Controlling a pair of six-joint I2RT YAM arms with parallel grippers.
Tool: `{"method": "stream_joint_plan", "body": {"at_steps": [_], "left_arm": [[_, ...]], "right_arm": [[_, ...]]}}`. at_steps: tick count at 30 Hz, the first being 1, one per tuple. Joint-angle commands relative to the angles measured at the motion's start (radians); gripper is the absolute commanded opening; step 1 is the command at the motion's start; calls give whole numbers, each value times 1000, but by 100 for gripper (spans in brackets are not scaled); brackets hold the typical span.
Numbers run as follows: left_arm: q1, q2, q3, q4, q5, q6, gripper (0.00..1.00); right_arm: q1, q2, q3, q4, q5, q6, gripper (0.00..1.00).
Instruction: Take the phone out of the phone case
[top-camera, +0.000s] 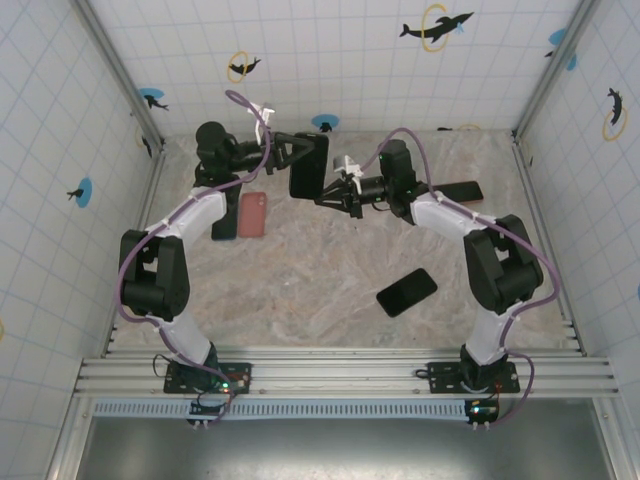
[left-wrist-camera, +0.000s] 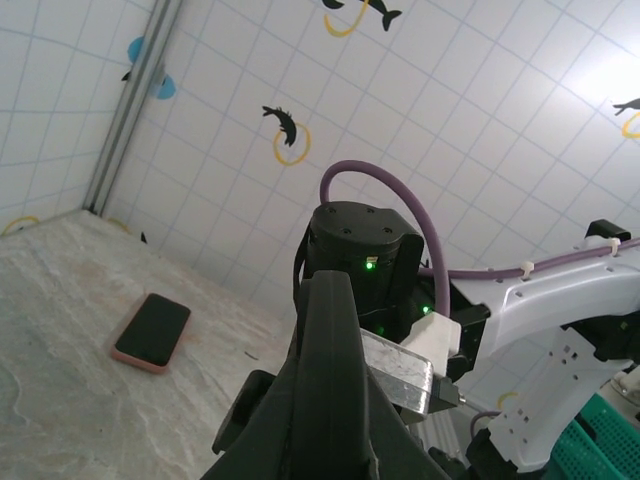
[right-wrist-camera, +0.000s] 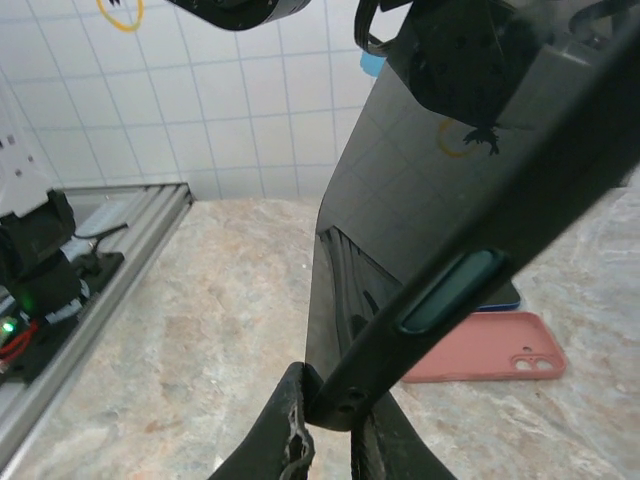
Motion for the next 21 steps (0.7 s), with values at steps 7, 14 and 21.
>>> {"method": "stream_joint_plan", "body": {"at_steps": [7,14,21], "left_arm": [[5,-38,5,72,-23,-141,0],[-7,-30,2,84,-26,-149,0],[-9,-19,2,87,-34,-149,0]], "right_arm": [[20,-90,6,-51,313,-267,0],[15,-100,-36,180,268,-27,0],[15,-87,-65,392,197,223,5]]}}
